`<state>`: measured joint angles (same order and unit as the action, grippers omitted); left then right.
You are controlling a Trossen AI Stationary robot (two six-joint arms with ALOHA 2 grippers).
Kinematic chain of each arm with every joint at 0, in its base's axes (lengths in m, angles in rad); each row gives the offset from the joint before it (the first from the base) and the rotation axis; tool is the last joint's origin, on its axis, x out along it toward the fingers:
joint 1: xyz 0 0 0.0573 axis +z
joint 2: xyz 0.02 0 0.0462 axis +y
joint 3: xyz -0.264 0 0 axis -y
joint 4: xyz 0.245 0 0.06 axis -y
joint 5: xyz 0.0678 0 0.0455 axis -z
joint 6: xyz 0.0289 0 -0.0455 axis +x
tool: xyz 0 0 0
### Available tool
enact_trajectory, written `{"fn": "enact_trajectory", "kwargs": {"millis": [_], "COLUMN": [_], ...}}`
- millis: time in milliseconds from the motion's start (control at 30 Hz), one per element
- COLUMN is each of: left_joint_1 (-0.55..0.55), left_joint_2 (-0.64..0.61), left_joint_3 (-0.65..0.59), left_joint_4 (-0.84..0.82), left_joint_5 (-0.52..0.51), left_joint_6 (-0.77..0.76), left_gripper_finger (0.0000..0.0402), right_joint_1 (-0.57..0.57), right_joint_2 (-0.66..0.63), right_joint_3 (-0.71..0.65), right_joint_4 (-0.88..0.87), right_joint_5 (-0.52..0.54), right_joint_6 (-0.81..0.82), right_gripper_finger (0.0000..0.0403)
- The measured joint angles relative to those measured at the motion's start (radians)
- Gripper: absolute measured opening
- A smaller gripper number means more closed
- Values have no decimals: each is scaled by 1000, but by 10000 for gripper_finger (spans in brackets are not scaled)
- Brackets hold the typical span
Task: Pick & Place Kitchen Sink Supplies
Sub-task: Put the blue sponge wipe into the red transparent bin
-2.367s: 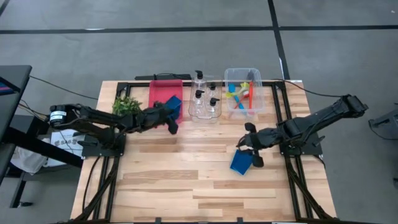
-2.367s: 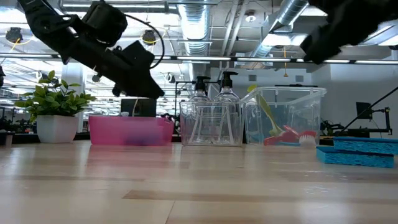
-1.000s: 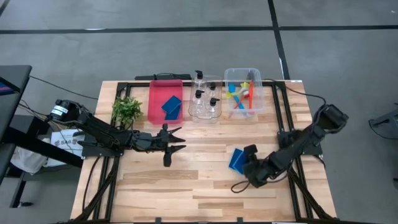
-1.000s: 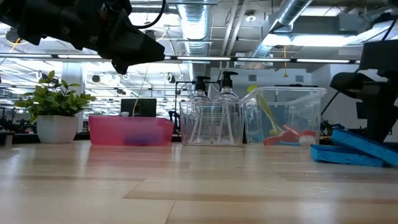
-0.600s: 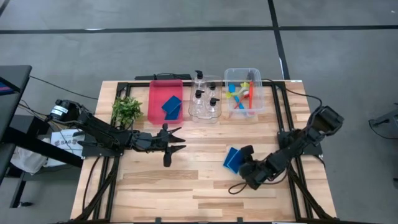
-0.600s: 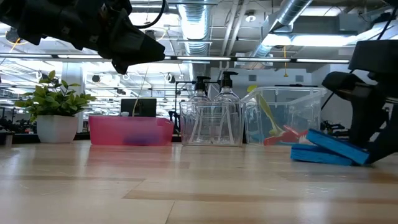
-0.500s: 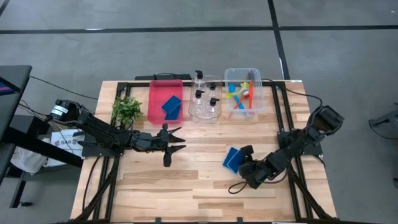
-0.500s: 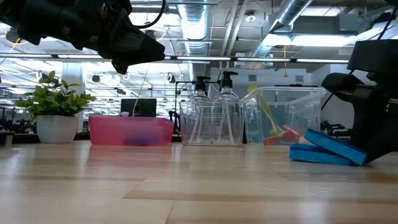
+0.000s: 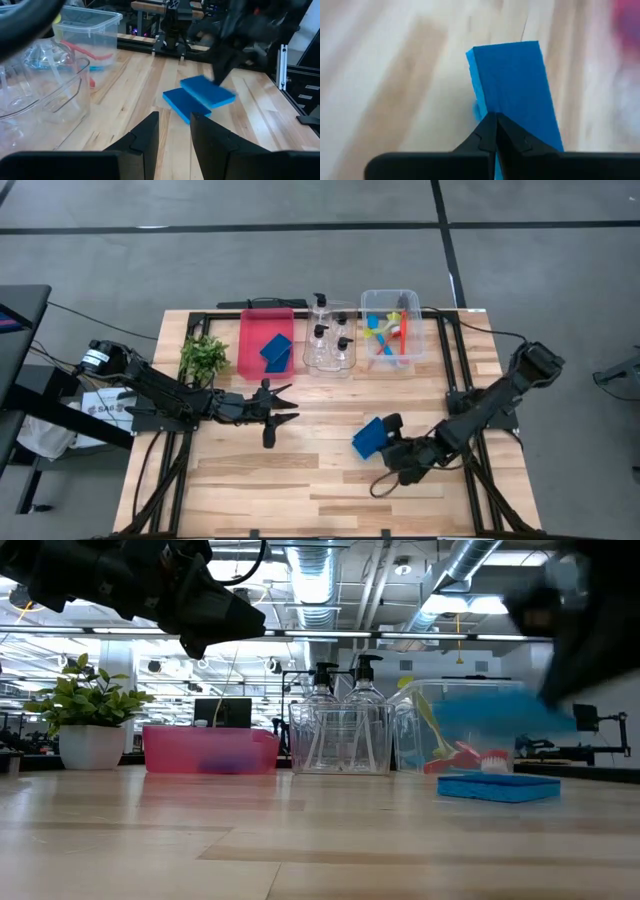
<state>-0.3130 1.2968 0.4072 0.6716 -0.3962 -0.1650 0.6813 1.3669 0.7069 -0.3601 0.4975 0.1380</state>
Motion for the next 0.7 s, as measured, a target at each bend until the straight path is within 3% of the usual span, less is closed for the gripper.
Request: {"fn": "enact_trajectory", "kwargs": {"millis": [167,333,533,700], "left_joint_1": [0,1,-6,-21], "left_joint_2": [0,0,0,0], "left_joint_3": [0,0,0,1], "left_joint_4": [2,4,111,175], "left_joint_5": [0,15,203,332], "left_joint_6": [0,5,181,434], "left_gripper_finger": [112,112,112,112], "right_joint_1": [38,24,-56,-129], "right_joint_2": [-56,-61,-19,26], "right_joint_3": [71,85,85,85], "right_joint_4": [102,367,599,810], "right_joint_5": [100,118,-28,-266], "right_joint_6": [-207,-489,-608,-602], "right_gripper_finger": [0,0,0,0]}}
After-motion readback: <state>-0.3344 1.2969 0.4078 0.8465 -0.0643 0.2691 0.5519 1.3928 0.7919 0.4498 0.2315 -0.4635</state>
